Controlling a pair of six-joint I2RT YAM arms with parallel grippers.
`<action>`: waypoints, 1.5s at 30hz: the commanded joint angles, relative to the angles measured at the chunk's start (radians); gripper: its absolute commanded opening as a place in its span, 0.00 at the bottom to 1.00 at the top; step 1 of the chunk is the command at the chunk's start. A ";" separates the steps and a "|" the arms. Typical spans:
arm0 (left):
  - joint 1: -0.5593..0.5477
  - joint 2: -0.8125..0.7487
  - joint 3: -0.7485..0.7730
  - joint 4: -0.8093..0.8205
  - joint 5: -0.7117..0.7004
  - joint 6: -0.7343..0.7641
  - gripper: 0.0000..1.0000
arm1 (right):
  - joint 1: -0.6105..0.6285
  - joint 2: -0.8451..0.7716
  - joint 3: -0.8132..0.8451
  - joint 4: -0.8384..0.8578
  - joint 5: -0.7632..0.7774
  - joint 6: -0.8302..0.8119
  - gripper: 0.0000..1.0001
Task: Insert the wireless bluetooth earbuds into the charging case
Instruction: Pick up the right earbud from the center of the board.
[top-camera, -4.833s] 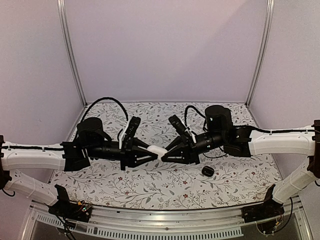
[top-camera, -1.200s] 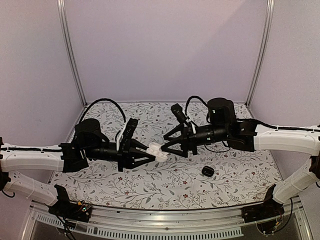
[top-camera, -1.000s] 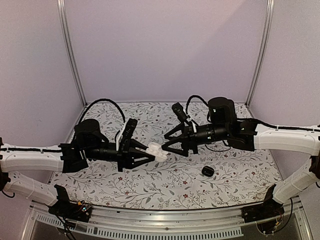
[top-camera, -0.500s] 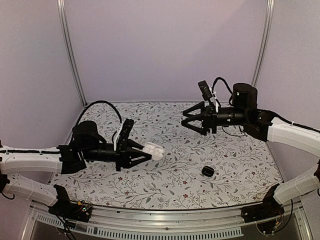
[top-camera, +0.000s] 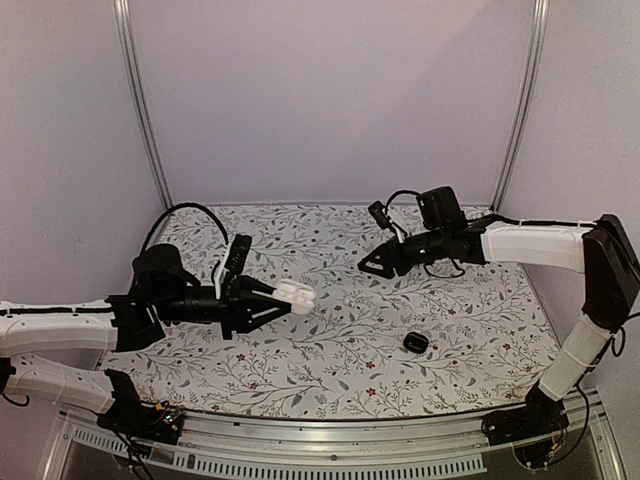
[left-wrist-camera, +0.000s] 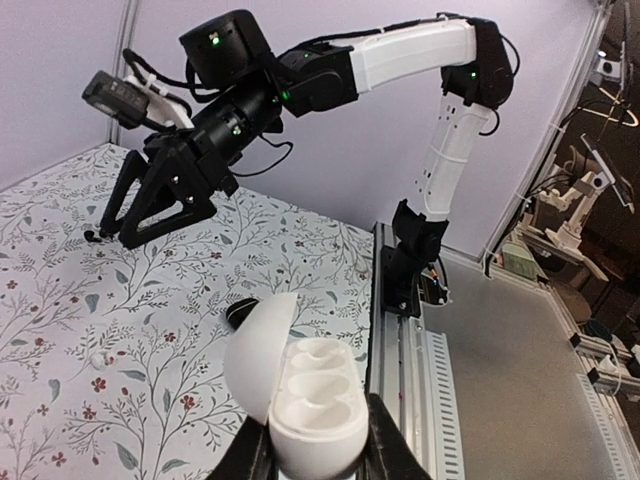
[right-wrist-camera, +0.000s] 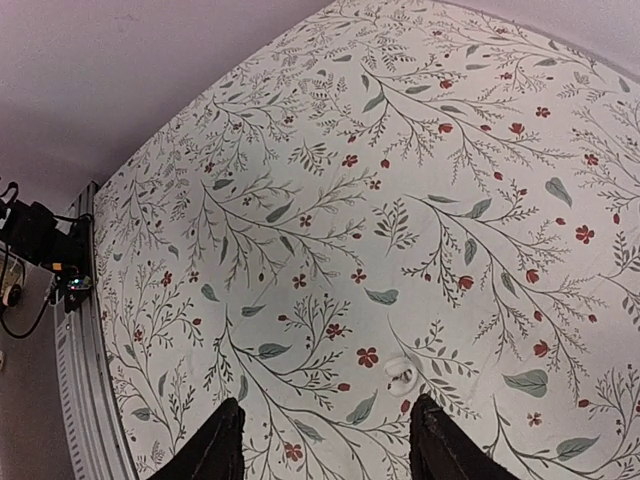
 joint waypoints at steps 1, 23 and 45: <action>0.019 -0.030 -0.022 0.032 -0.003 -0.012 0.00 | -0.003 0.104 0.078 -0.050 0.071 -0.017 0.53; 0.019 -0.036 -0.039 0.051 0.011 -0.002 0.00 | 0.026 0.416 0.241 -0.142 0.140 -0.088 0.36; 0.019 -0.051 -0.046 0.041 -0.003 0.006 0.00 | 0.065 0.477 0.265 -0.178 0.125 -0.126 0.33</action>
